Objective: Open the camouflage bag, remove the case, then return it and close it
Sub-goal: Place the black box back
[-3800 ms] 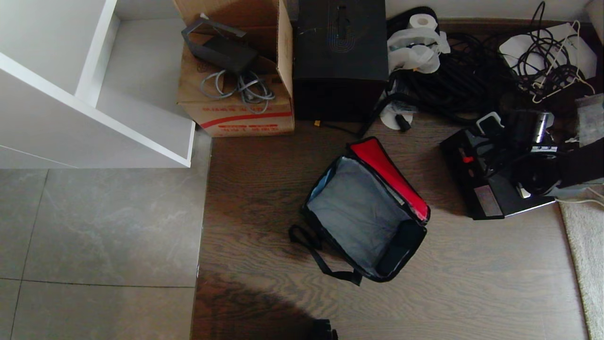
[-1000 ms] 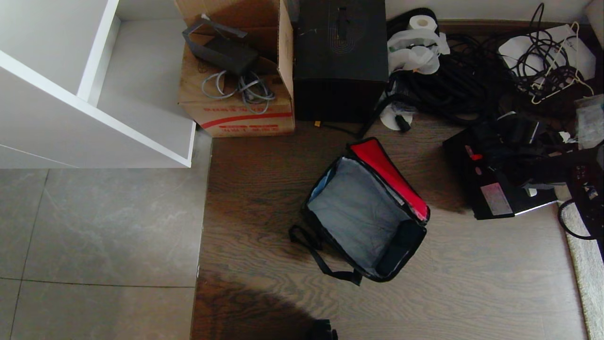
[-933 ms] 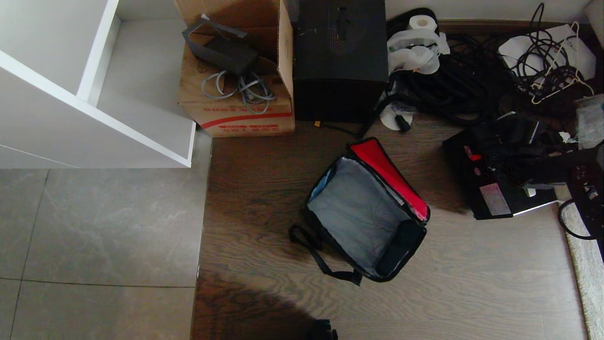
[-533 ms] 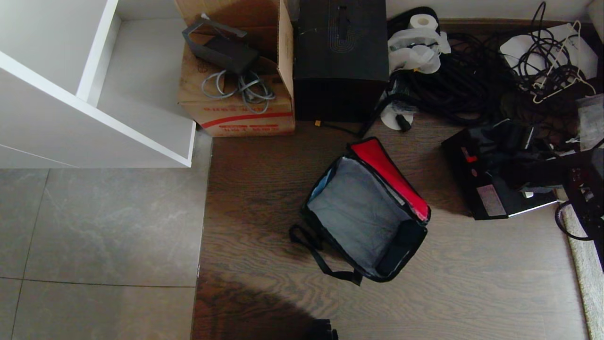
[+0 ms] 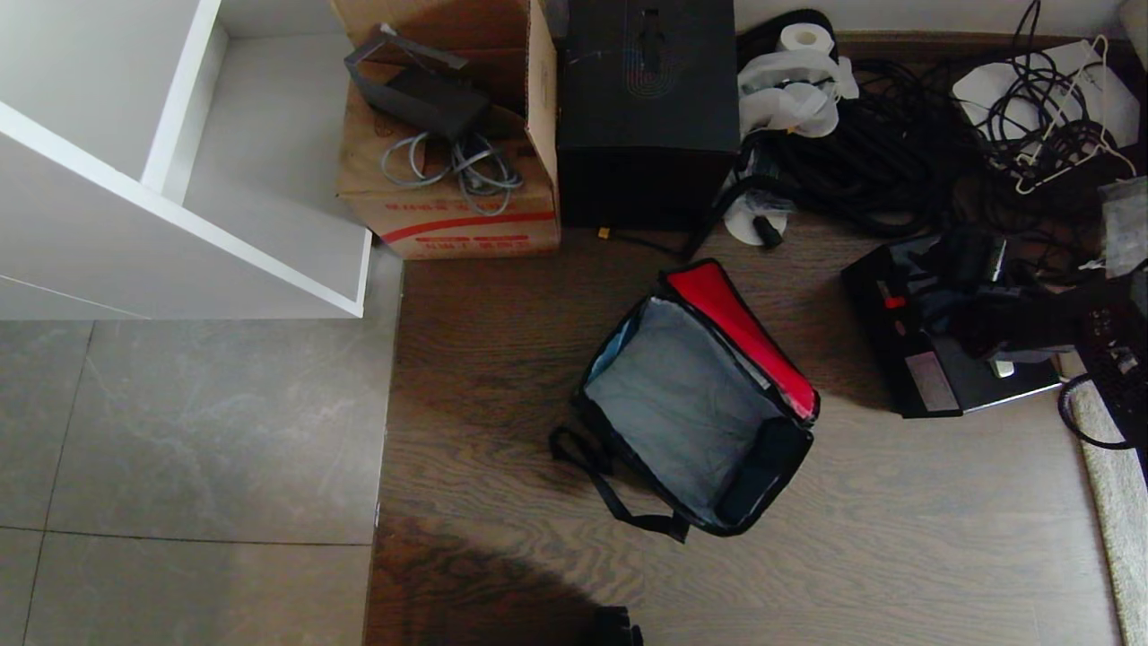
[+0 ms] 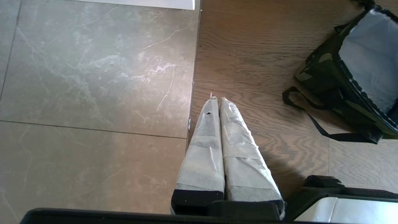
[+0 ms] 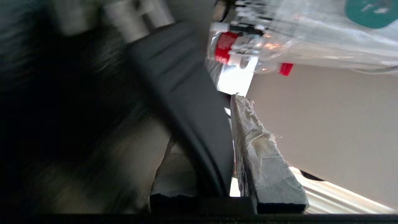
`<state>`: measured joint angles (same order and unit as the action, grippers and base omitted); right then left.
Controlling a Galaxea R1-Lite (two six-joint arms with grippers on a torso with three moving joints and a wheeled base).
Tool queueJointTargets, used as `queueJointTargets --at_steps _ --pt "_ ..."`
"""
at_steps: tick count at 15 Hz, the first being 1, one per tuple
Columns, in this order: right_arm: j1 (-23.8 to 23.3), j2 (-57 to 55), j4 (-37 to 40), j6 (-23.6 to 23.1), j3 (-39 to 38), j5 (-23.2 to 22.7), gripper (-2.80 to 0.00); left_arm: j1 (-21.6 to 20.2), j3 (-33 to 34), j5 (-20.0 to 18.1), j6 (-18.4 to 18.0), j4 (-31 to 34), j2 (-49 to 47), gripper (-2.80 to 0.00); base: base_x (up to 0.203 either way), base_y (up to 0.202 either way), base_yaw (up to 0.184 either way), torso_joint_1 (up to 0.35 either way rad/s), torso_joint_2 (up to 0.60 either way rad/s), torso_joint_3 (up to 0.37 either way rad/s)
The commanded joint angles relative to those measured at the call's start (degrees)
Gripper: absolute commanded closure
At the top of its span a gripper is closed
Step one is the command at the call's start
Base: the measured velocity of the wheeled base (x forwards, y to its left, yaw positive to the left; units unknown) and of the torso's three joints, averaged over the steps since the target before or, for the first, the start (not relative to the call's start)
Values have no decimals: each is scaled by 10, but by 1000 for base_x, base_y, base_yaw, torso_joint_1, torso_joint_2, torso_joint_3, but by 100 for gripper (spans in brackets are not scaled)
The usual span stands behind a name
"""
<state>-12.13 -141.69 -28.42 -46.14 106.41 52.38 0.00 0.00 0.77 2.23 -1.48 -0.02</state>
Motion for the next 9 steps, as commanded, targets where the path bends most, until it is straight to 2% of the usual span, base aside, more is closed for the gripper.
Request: queueJointTargets --at_steps 1,9 --pt "11 51 8 -3 -18 -12 0 -1 5 0 1 0 0 0 0 0 0 0 0 0" --pt "21 217 13 -12 -93 -45 0 -1 6 0 0 0 0 0 0 0 0 0 0 0"
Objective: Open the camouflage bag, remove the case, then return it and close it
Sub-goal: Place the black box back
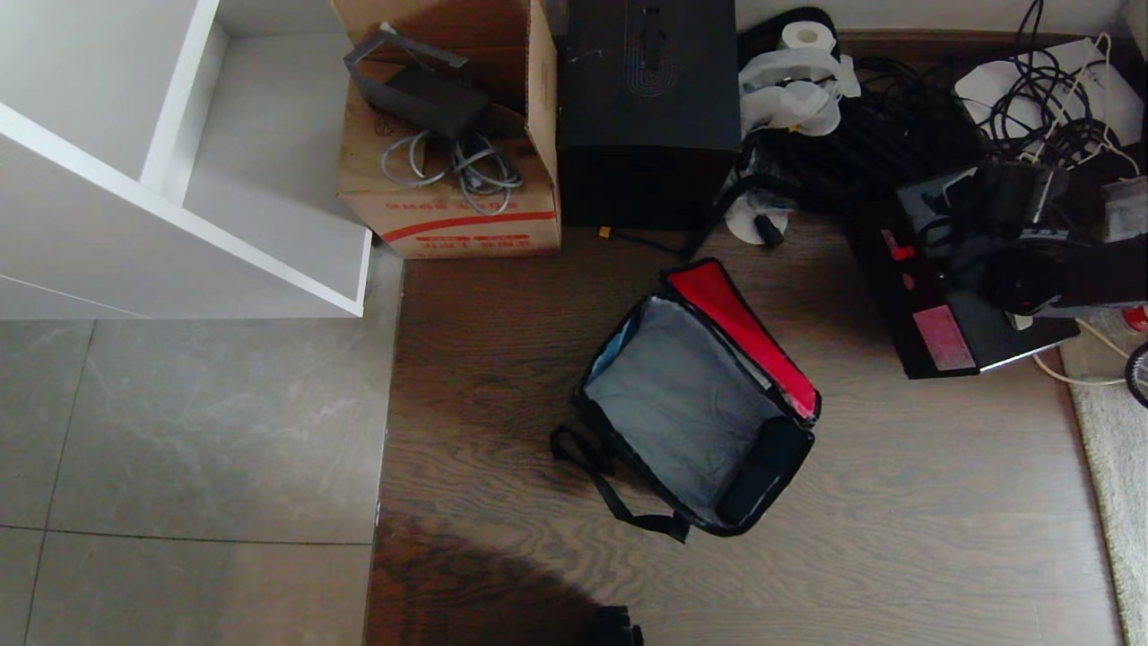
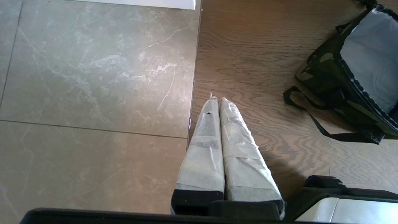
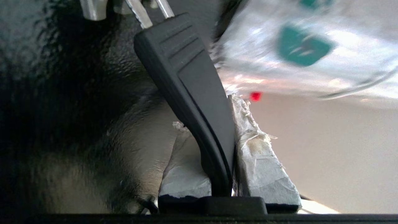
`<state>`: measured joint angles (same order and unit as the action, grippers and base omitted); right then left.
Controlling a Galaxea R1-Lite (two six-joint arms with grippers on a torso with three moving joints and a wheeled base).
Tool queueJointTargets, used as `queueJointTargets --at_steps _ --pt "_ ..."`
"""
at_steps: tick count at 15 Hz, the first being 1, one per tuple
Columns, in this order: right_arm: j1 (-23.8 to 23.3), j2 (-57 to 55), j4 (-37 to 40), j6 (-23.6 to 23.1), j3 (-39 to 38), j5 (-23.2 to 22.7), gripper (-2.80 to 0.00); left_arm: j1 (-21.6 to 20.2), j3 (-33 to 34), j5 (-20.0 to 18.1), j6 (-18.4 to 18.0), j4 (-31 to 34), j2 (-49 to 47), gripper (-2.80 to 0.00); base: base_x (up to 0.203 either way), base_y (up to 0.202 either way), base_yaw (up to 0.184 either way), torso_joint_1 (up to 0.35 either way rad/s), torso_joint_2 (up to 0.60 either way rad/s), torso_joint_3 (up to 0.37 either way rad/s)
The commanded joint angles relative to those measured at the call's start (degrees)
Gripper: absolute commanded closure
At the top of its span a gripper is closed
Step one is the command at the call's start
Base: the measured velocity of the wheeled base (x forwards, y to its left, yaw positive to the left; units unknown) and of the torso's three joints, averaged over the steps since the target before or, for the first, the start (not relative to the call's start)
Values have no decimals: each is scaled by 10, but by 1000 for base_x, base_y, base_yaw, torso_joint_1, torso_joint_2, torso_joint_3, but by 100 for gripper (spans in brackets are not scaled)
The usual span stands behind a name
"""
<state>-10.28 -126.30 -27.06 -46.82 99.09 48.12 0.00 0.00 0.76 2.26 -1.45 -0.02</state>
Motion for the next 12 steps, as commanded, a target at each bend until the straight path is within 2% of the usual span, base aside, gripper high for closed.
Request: queueJointTargets --at_steps 1,4,7,10,12 --pt "6 90 0 -9 -49 -14 0 -1 5 0 0 0 0 0 0 0 0 0 0 0" --pt "30 159 2 -12 -140 -38 0 -1 5 0 0 0 0 0 0 0 0 0 0 0" --pt "73 235 -3 -10 -227 -41 0 -1 5 0 0 0 0 0 0 0 0 0 0 0" --pt "110 285 -11 -10 -281 -41 0 0 5 0 0 0 0 0 0 0 0 0 0 0" --pt "151 327 -29 -11 -332 -38 0 0 5 0 0 0 0 0 0 0 0 0 0 0"
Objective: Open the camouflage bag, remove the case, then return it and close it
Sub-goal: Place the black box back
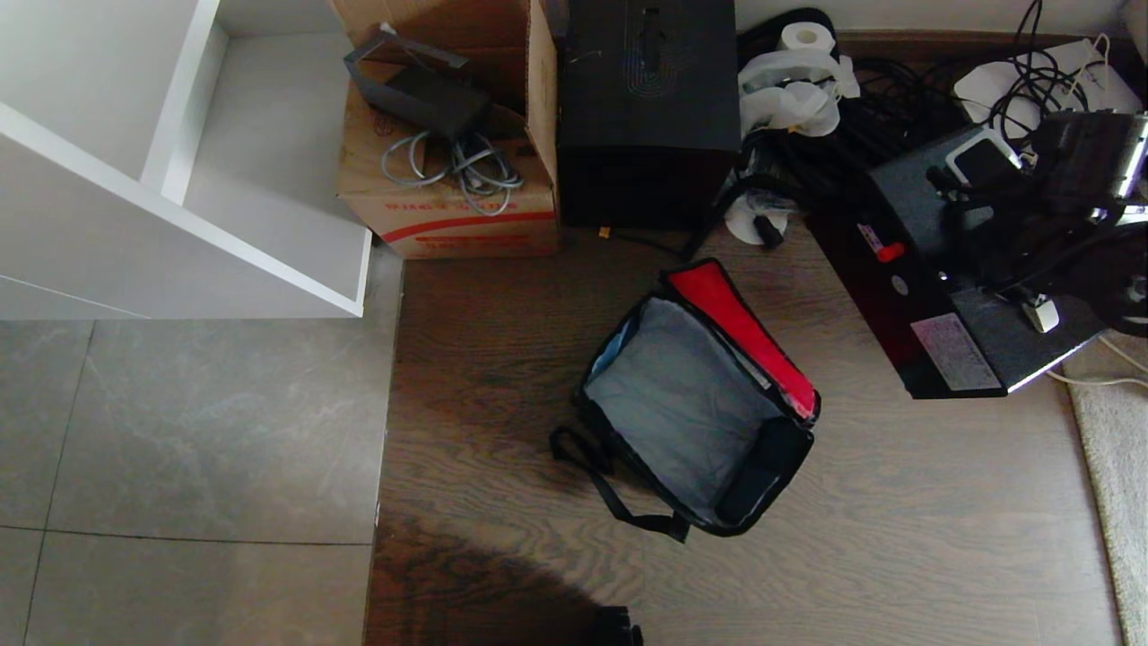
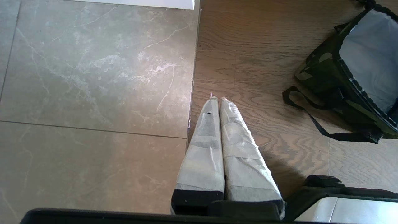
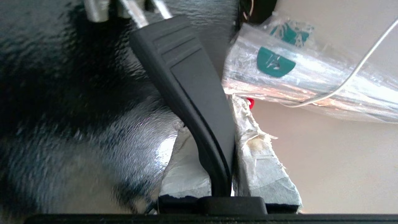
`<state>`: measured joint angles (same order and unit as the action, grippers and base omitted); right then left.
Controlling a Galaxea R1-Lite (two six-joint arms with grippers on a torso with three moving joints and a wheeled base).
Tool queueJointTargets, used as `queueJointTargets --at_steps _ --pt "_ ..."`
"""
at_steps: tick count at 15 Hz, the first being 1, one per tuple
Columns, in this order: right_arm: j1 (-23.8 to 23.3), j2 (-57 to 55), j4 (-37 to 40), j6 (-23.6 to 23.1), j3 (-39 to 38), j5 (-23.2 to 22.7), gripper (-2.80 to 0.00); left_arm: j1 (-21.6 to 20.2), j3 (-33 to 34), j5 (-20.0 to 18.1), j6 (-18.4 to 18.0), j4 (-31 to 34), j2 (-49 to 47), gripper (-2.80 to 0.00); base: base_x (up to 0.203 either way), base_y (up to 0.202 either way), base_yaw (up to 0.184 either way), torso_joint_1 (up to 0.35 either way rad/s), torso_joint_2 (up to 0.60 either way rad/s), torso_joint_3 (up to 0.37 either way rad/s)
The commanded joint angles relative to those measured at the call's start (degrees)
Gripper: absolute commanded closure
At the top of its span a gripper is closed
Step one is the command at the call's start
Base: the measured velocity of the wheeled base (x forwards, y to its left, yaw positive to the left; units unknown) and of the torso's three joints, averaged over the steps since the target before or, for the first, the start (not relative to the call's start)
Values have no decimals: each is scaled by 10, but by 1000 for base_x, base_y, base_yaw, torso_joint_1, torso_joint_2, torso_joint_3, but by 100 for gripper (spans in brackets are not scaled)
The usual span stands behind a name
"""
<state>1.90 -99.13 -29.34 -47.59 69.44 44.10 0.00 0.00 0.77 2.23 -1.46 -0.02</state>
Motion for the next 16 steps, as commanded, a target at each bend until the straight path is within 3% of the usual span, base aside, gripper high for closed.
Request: queueJointTargets --at_steps 1,7,9,16 --pt "40 63 -12 -4 -46 3 0 0 5 0 1 0 0 0 0 0 0 0 0 0" --pt "116 117 -24 -4 -124 6 0 0 5 0 0 0 0 0 0 0 0 0 0 0" --pt "136 126 -25 -5 -140 27 0 0 5 0 0 0 0 0 0 0 0 0 0 0" --pt "187 132 -24 -24 -158 43 0 -1 5 0 1 0 0 0 0 0 0 0 0 0"
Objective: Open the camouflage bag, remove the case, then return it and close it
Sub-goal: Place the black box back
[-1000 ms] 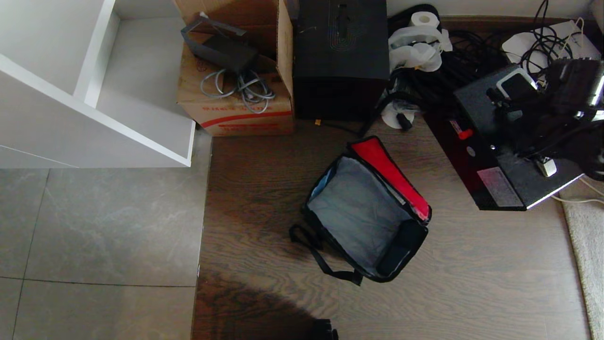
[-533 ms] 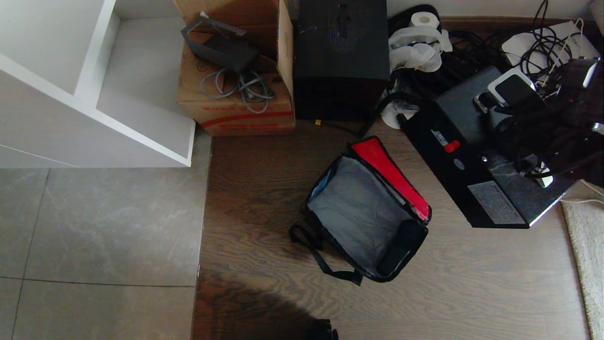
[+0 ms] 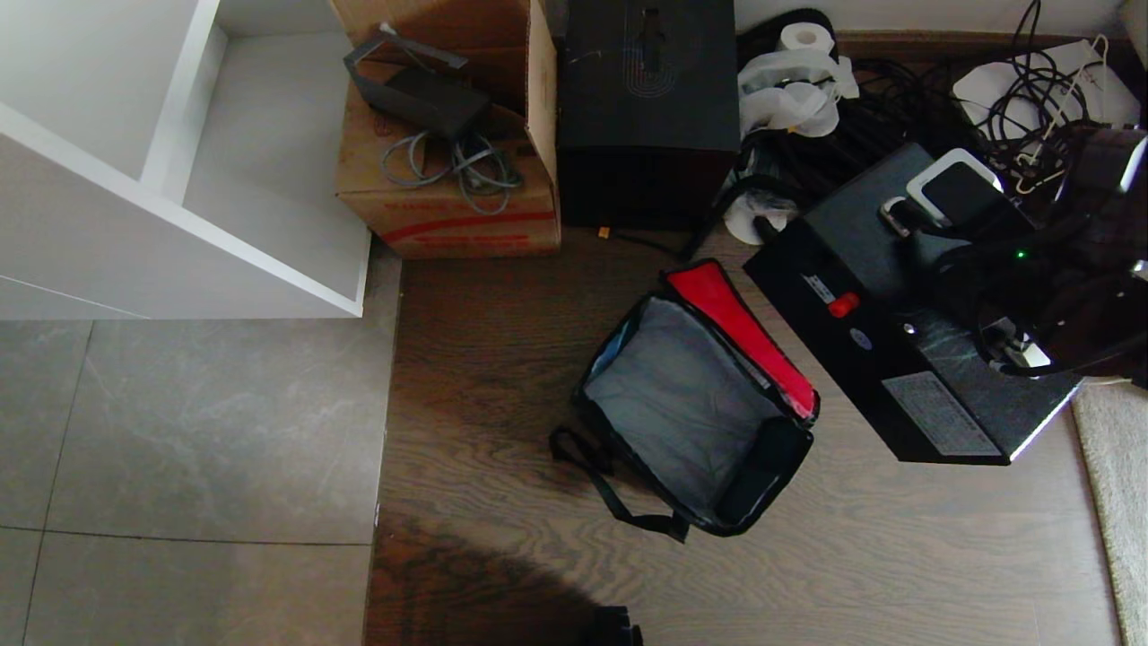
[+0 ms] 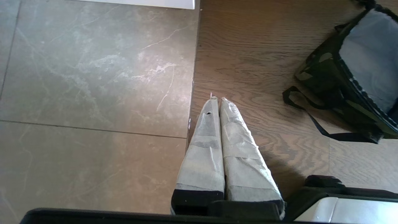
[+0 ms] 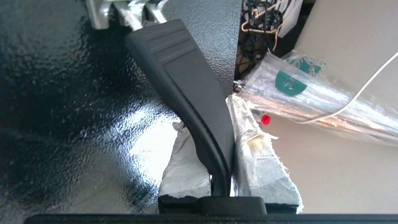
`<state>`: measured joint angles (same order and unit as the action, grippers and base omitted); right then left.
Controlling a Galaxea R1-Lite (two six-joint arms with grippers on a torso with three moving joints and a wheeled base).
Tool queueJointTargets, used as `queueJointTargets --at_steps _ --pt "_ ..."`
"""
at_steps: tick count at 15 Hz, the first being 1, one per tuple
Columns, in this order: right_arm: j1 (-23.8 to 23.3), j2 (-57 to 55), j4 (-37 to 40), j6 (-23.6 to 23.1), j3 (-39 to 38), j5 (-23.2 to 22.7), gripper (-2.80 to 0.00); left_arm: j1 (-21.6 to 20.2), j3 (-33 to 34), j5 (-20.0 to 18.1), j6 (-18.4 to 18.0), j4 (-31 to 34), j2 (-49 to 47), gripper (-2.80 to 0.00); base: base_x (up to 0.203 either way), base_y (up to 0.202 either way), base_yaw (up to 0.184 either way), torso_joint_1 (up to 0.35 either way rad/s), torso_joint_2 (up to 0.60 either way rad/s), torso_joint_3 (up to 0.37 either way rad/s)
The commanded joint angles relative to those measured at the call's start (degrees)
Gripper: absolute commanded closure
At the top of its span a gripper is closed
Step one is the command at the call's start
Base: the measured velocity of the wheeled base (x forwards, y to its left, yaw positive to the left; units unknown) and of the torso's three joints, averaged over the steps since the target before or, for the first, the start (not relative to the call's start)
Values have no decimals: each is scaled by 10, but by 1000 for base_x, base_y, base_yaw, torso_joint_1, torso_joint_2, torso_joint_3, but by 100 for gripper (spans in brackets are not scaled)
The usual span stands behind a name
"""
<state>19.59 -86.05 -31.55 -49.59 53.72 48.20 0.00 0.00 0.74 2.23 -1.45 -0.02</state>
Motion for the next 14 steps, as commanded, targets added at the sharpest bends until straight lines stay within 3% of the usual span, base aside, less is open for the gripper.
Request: queueJointTargets --at_steps 1,10,14 --pt "11 0 -2 -9 0 2 0 0 5 0 1 0 0 0 0 0 0 0 0 0" --pt "18 -32 -3 -2 13 4 0 0 5 0 1 0 0 0 0 0 0 0 0 0" --pt "-14 -63 -28 3 23 3 0 0 5 0 1 0 0 0 0 0 0 0 0 0"
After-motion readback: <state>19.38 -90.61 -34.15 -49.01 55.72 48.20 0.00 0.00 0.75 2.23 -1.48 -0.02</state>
